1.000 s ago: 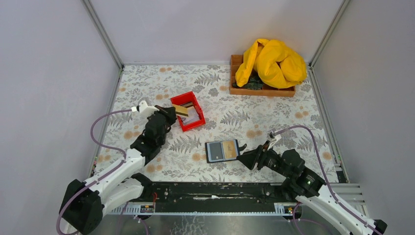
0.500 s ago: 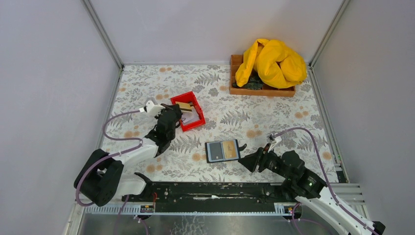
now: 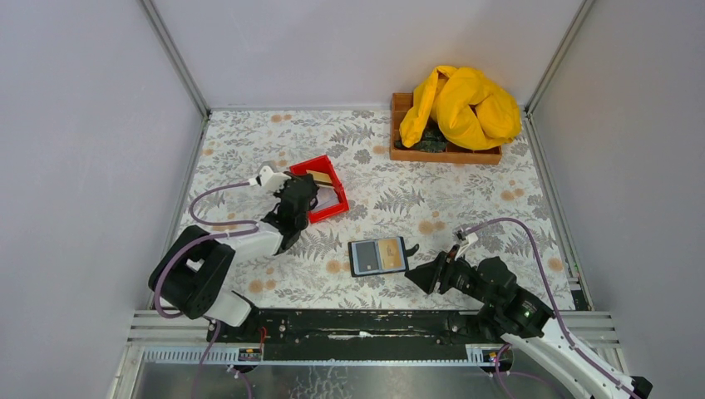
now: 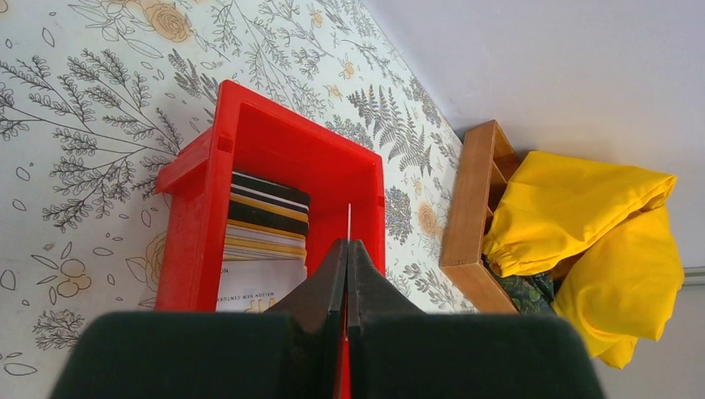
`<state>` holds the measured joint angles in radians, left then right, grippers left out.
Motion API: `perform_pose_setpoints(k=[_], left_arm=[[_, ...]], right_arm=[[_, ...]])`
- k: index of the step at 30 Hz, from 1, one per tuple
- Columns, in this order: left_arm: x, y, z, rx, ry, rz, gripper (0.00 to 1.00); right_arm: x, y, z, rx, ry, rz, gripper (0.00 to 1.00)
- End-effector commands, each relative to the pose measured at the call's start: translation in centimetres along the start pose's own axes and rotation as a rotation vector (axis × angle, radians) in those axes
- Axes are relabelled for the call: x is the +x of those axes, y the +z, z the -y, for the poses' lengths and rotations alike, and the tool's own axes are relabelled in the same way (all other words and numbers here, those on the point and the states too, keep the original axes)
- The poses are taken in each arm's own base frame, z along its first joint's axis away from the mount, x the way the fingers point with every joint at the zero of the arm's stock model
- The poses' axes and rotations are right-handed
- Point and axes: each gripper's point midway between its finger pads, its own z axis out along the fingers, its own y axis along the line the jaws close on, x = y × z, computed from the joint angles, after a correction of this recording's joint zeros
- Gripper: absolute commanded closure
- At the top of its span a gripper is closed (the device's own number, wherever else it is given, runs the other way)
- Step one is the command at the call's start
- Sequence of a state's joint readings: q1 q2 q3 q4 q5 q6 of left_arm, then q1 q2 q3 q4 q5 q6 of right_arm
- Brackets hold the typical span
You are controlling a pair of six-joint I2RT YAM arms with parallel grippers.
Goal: Take the credit cards out of the card holder
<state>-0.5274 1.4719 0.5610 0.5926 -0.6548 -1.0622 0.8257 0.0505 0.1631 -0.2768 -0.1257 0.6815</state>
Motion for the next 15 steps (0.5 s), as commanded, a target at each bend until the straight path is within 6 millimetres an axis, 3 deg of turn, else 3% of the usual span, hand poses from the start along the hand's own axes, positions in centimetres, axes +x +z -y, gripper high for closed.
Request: perform_pose_setpoints(k=[1,6,15], left_arm=[[-1.42,0.86,2.06,0.021,-0.040,0.054,1.00],[-0.91,1.41,2.13,0.009,-0.026,0.044,0.99],[-1.02,1.39,2.02,-0.004,-0.025,0.049,0.75]], right_arm=[[0.09,-0.01,-0.76,-0.039,-0.002,-0.008,0.37],[0.12,-0.01,-0.75,-0.039,-0.001,-0.009,0.37],[0.32,0.02,-0.81,-0.047,-0.002,-0.015,0.37]])
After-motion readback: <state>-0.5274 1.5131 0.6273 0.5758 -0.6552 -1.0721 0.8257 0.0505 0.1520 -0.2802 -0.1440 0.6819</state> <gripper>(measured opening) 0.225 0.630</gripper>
